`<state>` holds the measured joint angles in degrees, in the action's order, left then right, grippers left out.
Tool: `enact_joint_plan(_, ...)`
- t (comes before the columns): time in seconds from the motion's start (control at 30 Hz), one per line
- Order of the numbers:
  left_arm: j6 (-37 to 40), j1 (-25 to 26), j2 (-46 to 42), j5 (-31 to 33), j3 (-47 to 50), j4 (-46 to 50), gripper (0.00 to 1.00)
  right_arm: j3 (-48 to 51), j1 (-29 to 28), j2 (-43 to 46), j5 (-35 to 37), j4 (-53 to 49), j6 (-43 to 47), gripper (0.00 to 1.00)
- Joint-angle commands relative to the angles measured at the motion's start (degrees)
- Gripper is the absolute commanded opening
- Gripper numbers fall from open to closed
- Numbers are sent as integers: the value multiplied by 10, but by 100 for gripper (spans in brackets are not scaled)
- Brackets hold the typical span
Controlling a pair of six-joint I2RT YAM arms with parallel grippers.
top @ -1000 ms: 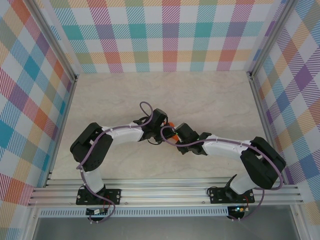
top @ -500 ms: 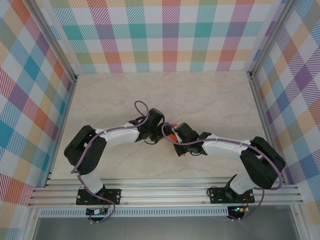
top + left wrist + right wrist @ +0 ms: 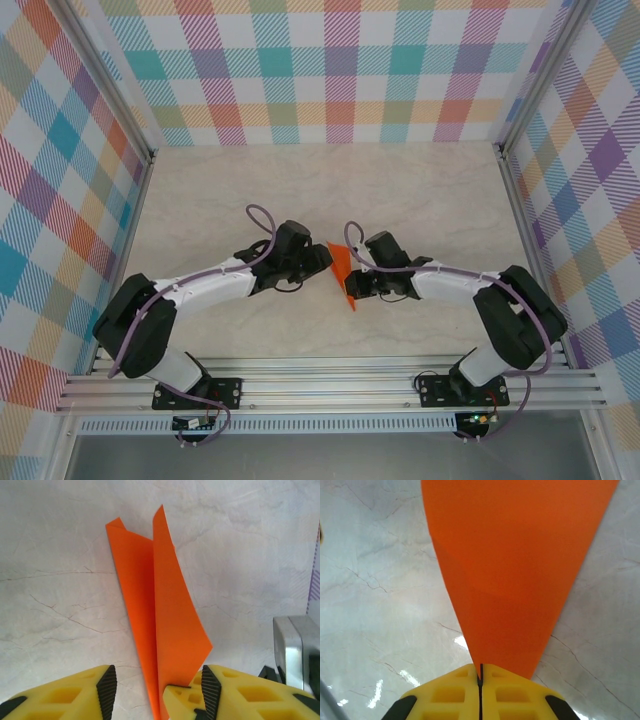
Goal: Fold a paper plane with a square sheet of paper (pick it up from the middle)
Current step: Fold the wing for the fifth time at the center of the table.
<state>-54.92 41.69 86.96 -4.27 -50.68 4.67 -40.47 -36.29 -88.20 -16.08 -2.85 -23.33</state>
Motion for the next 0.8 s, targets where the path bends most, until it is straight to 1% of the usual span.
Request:
enact_joint_plan(0.0,6,-5,17,-28,8,-40,47,11,20,-18,-91,40,-26,7)
enact_joint_plan(0.23,8,-4,69,-76,-9,-83,44,31,60,-47,-148,86,-63,7)
enact_joint_plan(0.4,8,0,115,-111,-32,-114,42,28,77,-62,-179,91,-67,8)
enact_joint_plan(0.5,8,2,132,-118,-44,-123,42,27,84,-73,-194,93,-69,8)
enact_joint_plan(0.77,5,2,178,-132,-69,-146,41,27,94,-86,-206,100,-73,8)
